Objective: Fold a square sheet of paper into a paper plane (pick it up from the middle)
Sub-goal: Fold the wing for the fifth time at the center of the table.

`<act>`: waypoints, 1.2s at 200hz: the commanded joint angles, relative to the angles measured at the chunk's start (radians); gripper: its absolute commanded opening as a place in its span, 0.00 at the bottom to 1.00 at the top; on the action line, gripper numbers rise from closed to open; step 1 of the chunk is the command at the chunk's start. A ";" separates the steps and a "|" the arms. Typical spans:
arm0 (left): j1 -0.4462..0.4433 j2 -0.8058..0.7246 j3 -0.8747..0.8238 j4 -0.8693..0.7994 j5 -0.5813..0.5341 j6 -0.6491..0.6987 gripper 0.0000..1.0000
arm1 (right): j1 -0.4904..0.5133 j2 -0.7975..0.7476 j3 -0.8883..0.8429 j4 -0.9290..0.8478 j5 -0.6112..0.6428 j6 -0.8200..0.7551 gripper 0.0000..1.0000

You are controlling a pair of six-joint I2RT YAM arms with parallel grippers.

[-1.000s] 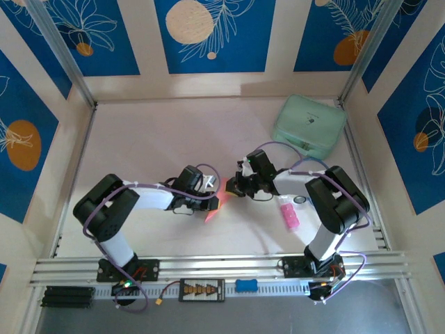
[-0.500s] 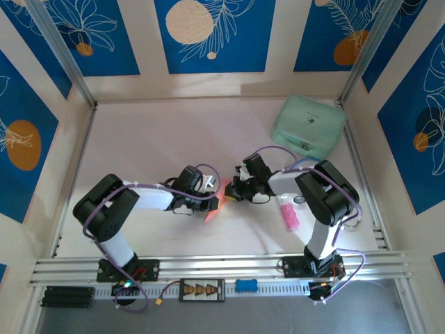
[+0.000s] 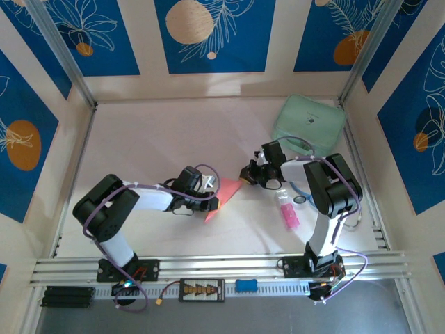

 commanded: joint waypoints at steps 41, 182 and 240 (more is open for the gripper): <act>-0.005 0.019 -0.060 -0.144 -0.024 0.015 0.00 | 0.050 -0.170 0.016 -0.079 -0.028 -0.052 0.11; -0.006 0.005 -0.067 -0.123 -0.018 -0.003 0.00 | 0.276 -0.169 -0.121 0.045 0.010 0.064 0.05; -0.005 0.003 -0.073 -0.109 -0.015 -0.009 0.00 | 0.289 -0.208 -0.174 0.057 0.000 0.096 0.04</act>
